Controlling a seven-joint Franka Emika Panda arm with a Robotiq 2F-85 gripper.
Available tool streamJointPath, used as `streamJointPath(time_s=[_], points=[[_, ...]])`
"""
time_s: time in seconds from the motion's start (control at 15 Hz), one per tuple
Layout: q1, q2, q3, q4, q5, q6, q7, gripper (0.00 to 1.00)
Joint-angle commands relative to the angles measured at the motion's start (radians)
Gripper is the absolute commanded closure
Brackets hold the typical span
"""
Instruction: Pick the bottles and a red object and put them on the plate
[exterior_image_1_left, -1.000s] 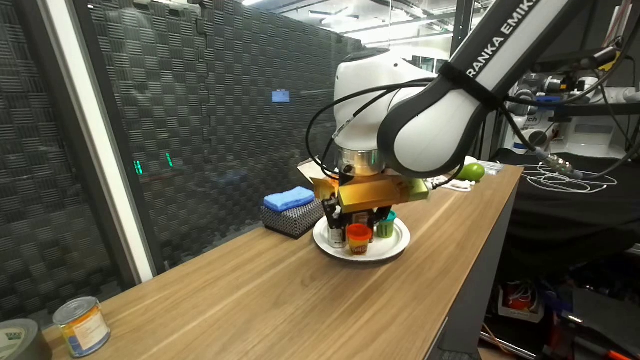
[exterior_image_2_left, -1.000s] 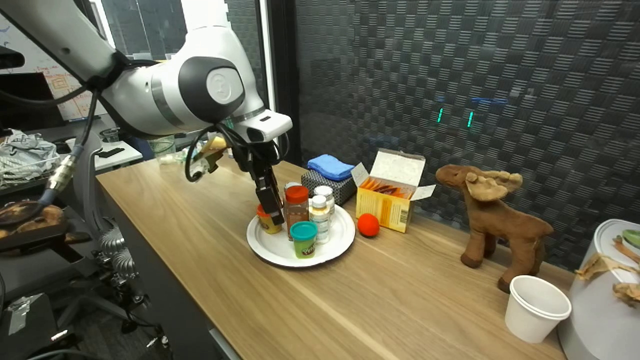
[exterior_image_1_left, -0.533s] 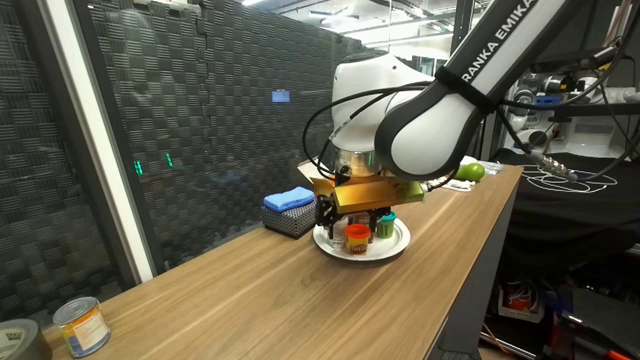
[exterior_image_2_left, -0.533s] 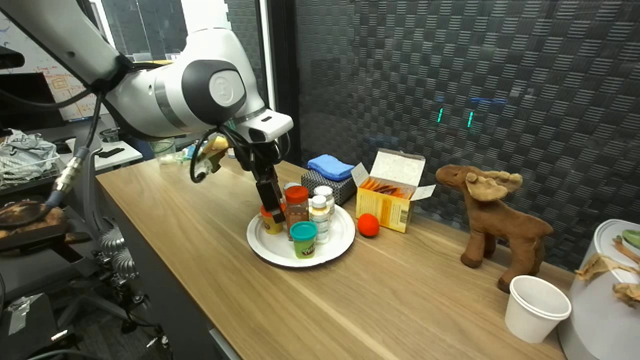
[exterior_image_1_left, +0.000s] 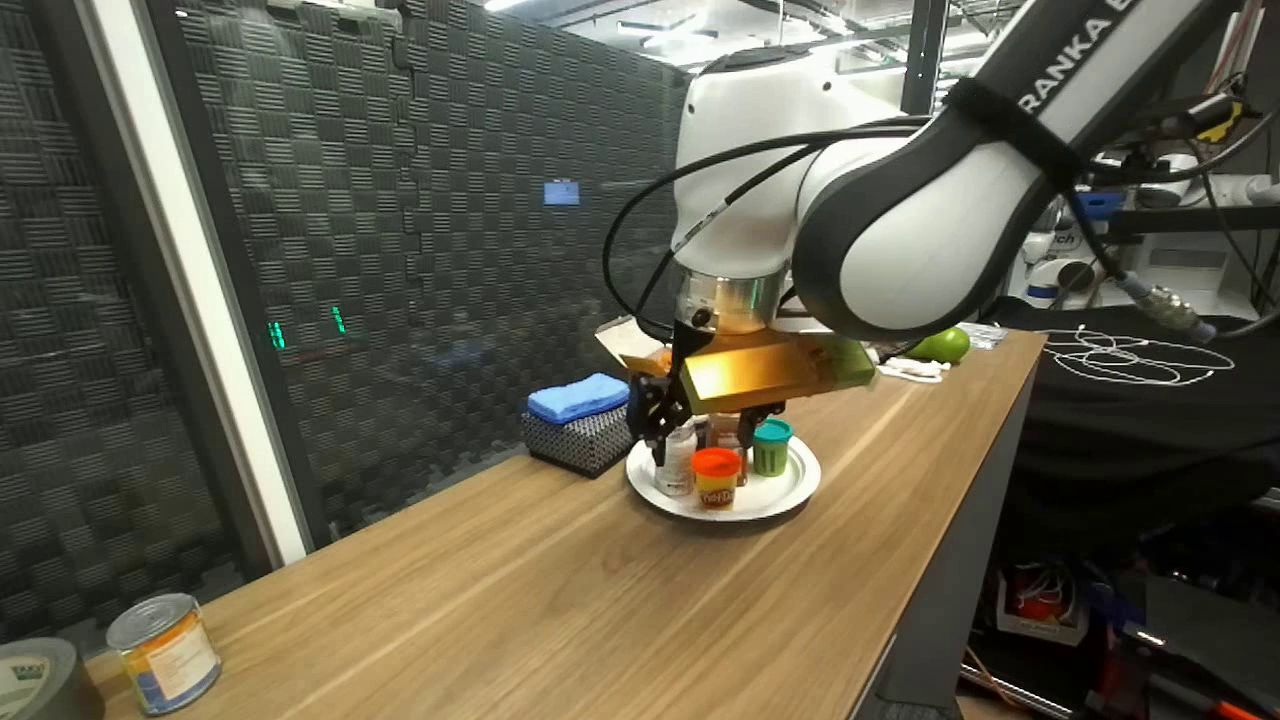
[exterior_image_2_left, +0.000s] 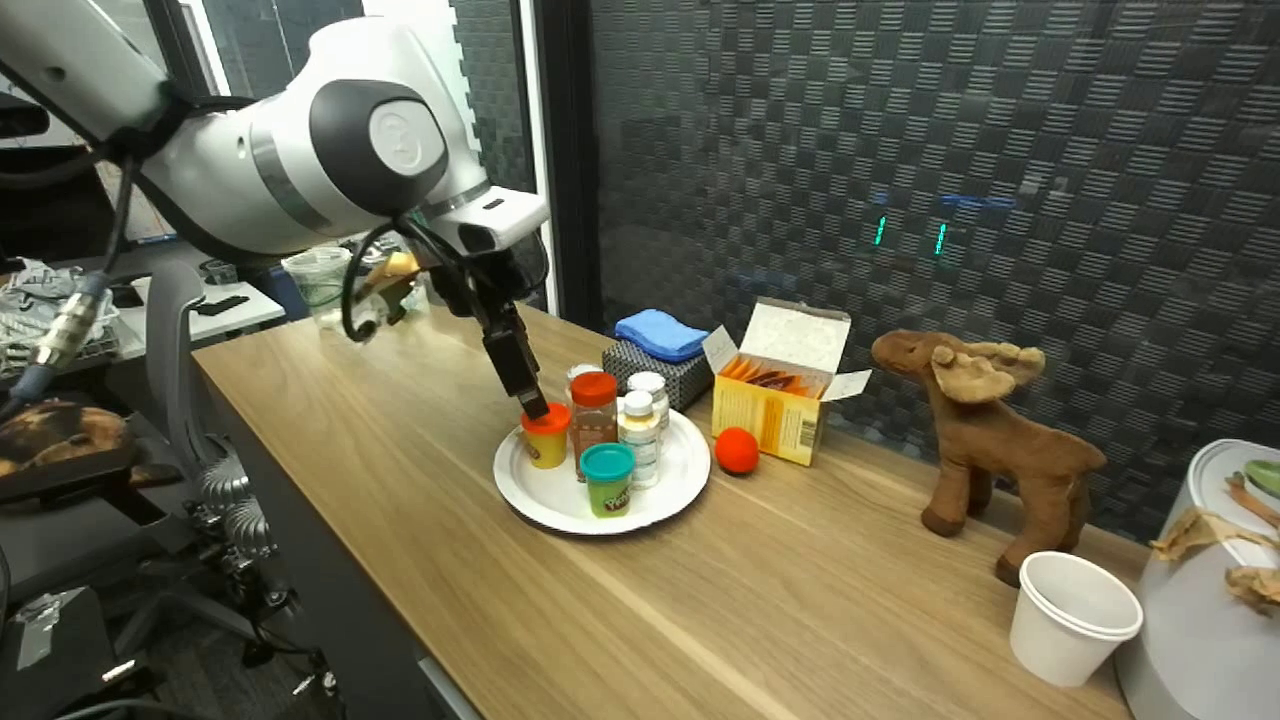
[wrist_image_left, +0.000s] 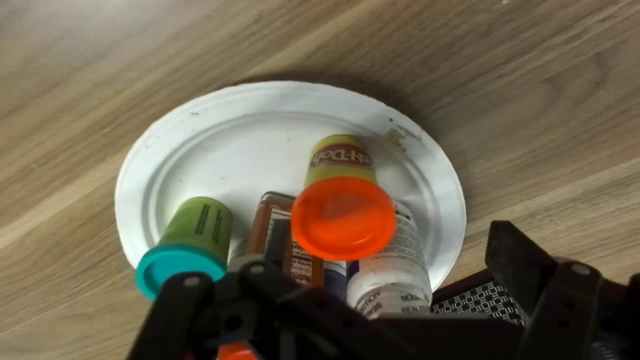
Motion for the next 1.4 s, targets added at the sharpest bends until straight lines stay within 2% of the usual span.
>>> streamJointPath(time_s=[0.0, 0.33, 0.53, 0.6, 0.73, 1.0, 1.07, 1.33], points=[[0.007, -0.135, 0.004, -0.079, -0.097, -0.055, 0.076, 0.00], [-0.056, -0.261, 0.054, -0.106, -0.076, -0.148, 0.060, 0.00], [-0.091, -0.328, 0.085, -0.089, 0.048, -0.247, -0.099, 0.00], [-0.108, -0.259, 0.098, -0.075, -0.012, -0.195, -0.015, 0.00], [-0.121, -0.297, 0.110, -0.075, 0.033, -0.232, -0.075, 0.00], [-0.124, -0.306, 0.116, -0.079, 0.038, -0.241, -0.083, 0.00], [-0.137, -0.295, 0.115, -0.070, 0.019, -0.233, -0.064, 0.00], [-0.190, -0.232, 0.087, -0.032, 0.090, -0.233, -0.148, 0.00]])
